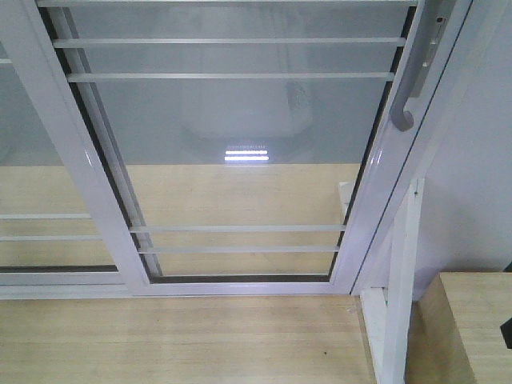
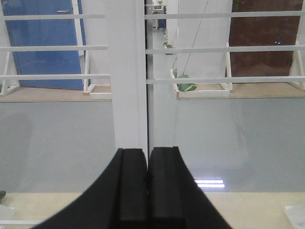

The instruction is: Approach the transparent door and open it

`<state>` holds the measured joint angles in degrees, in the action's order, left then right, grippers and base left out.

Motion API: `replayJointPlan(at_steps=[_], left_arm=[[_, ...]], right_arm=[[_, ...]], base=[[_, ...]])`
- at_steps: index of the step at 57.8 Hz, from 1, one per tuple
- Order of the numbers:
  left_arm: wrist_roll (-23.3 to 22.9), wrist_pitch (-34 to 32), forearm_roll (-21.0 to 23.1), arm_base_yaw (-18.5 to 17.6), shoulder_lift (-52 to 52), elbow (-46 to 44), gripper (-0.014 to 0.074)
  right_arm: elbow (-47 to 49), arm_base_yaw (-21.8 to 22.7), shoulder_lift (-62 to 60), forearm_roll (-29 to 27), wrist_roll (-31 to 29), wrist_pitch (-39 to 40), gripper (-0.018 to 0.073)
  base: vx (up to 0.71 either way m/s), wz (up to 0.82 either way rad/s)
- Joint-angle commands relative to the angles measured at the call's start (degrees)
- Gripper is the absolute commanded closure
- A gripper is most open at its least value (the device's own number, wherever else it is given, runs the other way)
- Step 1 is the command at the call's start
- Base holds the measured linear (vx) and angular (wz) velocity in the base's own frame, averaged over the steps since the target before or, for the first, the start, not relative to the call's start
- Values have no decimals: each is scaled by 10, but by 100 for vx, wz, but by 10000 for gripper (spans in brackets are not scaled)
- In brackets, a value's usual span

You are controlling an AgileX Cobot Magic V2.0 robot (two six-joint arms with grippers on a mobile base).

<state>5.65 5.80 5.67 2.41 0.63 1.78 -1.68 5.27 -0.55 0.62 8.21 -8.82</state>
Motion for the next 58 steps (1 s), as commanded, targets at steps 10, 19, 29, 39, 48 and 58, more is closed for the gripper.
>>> replayJointPlan(at_steps=[10,19,29,39,48,58], left_arm=[[-5,-48,2,-3,7,9,603],[-5,-47,2,-3,0,9,603],[-5,-48,2,-3,1,9,603],[-5,-48,2,-3,2,9,603],[-5,-48,2,-3,2,9,603],[-5,-48,2,-3,2,9,603]], right_arm=[[-3,0,-9,2,-4,48,568],[-2,0,4,2,-4,47,568],[-2,0,9,2,-4,39,568],[-2,0,10,2,-4,39,568],[-2,0,10,2,-4,39,568],[-2,0,10,2,-4,39,568]], base=[[8,0],[2,1],[-1,0],[0,0],[0,0],[0,0]])
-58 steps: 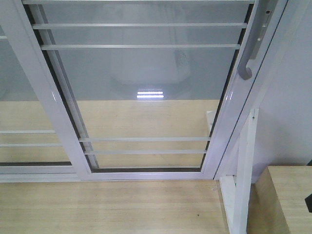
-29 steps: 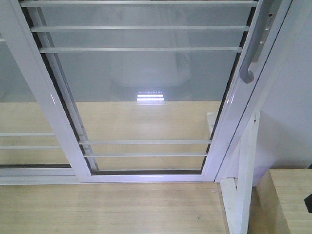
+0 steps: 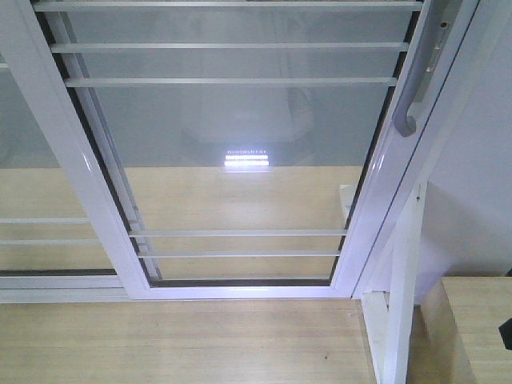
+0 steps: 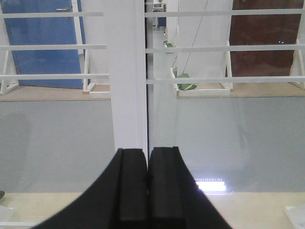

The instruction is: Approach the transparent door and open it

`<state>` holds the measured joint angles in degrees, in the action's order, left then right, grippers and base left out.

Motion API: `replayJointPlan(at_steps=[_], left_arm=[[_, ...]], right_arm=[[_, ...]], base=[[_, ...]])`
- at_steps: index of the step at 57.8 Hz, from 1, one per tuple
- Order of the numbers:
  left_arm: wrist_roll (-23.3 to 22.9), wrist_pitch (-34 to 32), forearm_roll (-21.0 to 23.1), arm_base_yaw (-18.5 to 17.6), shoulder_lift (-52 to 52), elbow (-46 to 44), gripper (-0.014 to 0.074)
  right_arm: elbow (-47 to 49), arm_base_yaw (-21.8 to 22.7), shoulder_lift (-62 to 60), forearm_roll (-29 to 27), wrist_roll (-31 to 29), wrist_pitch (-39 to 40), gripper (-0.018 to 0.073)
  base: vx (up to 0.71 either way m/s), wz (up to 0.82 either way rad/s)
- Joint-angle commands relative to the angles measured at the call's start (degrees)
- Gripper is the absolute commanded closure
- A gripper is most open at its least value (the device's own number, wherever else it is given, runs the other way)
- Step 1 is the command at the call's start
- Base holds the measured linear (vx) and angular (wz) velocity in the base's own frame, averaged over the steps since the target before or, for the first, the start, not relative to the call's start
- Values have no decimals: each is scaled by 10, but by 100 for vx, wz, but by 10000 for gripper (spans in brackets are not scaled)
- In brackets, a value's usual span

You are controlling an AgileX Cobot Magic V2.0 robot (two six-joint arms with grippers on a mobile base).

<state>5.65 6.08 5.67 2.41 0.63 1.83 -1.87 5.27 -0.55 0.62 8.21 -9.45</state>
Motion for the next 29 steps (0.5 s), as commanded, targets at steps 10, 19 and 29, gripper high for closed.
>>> replayJointPlan(at_steps=[10,19,29], left_arm=[[-5,-50,2,-3,2,8,603],[-4,-53,2,-3,2,8,603],[-4,-75,2,-3,2,8,603]], right_arm=[[0,0,10,2,-4,46,568],[0,0,10,18,-5,48,568],[0,0,10,16,-1,75,568]], base=[[0,0],[0,0],[0,0]])
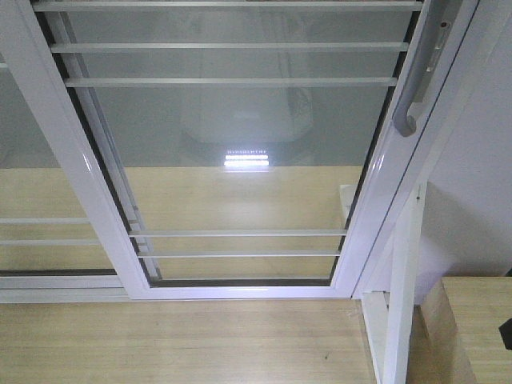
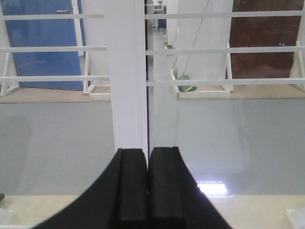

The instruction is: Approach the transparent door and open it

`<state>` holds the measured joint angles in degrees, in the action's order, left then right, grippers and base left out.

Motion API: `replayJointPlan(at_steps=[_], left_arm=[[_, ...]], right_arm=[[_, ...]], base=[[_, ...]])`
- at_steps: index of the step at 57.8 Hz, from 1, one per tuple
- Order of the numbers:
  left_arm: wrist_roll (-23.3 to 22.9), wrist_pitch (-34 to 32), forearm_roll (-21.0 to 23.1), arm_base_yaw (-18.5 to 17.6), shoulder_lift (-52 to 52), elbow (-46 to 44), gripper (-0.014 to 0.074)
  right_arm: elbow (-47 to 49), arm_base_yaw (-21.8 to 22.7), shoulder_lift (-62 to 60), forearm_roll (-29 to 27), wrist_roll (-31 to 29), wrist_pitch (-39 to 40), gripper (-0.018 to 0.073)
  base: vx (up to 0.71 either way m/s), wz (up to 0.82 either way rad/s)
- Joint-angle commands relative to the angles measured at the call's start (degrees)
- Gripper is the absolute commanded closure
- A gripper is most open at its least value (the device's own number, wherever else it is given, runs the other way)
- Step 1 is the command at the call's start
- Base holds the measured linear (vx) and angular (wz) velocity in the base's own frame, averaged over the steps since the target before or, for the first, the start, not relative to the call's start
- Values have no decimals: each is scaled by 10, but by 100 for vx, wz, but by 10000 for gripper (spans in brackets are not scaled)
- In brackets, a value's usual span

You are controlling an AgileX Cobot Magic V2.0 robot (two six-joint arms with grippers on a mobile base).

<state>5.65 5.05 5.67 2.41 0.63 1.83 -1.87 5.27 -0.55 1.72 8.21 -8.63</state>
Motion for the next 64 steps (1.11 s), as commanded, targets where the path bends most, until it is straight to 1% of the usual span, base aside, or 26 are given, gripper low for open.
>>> replayJointPlan(at_steps=[1,5,10,17,20,23,27,34,38,45,51,57,64], left_arm=[[-4,-67,2,-3,2,8,603],[-5,-90,2,-3,2,7,603],[-6,-125,5,-3,2,7,603],[-8,-187,31,-3,2,-3,603],[-13,-215,42,-3,2,-13,603],[-12,-241,41,-3,2,-24,603],[-12,-255,34,-3,2,-44,603],[-4,-244,32,-3,-4,-101,603],[0,-229,32,-3,-24,-142,603],[0,-179,32,-3,-87,-232,603],[0,-142,30,-3,-164,-316,603],[0,-135,19,-3,-253,-372,603],[0,-142,17,-3,-337,-390,603]], right_arm=[[0,0,10,5,0,70,568],[0,0,10,5,2,82,568],[0,0,10,5,2,120,568],[9,0,10,7,1,184,568],[23,0,10,11,0,192,568],[40,0,10,22,-3,189,567],[75,0,11,54,-8,175,566],[160,0,39,139,-7,150,565],[212,0,75,166,3,147,565],[299,0,155,167,4,150,565],[377,0,240,157,4,149,565],[441,0,336,155,4,149,565],[468,0,432,155,4,151,564]], base=[[0,0],[0,0],[0,0],[0,0],[0,0],[0,0],[0,0],[0,0],[0,0],[0,0],[0,0],[0,0],[0,0]])
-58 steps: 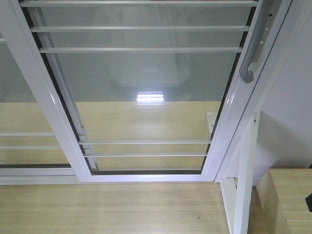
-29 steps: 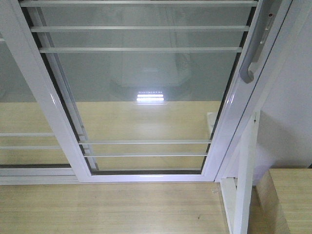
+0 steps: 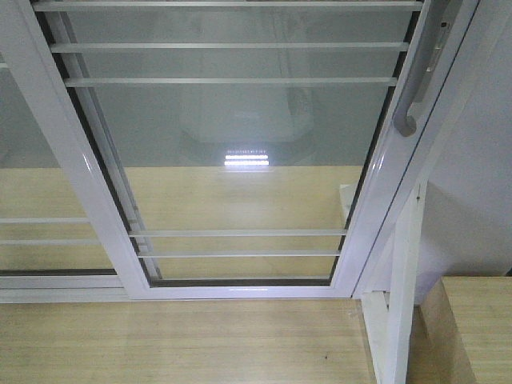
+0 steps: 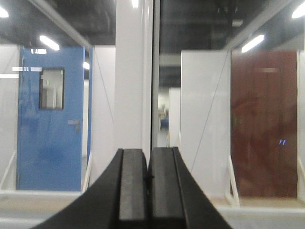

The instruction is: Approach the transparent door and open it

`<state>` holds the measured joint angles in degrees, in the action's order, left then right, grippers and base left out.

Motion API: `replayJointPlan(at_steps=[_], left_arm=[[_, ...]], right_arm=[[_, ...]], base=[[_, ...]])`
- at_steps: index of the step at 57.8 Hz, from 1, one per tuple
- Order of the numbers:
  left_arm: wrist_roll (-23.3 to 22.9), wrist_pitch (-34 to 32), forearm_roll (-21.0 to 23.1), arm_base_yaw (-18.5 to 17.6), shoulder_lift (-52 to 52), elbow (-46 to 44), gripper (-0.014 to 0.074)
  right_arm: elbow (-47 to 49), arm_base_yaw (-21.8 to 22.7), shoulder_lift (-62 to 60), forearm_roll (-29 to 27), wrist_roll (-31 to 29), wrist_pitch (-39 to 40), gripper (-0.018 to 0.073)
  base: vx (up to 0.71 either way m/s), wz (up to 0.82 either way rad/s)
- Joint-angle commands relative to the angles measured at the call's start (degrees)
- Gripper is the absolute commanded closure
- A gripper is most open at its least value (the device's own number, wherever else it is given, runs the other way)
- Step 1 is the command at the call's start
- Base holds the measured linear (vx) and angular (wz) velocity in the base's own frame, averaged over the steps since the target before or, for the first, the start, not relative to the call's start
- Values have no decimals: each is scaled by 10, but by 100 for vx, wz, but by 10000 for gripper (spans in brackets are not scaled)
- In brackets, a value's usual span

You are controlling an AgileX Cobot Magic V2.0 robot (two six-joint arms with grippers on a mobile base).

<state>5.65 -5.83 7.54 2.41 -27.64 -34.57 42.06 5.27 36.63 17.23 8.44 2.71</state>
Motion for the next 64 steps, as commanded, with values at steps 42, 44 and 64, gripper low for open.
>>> replayJointPlan(at_steps=[42,44,64], left_arm=[[-4,24,-1,-3,-217,-26,200],[-4,24,-1,-3,-217,-26,176],[-5,22,3,-3,-217,-26,130]], right_arm=[[28,-1,250,-16,14,32,96],[28,-1,257,-30,28,26,80],[28,-53,364,18,39,157,69]], base=[[0,0],[0,0],[0,0]])
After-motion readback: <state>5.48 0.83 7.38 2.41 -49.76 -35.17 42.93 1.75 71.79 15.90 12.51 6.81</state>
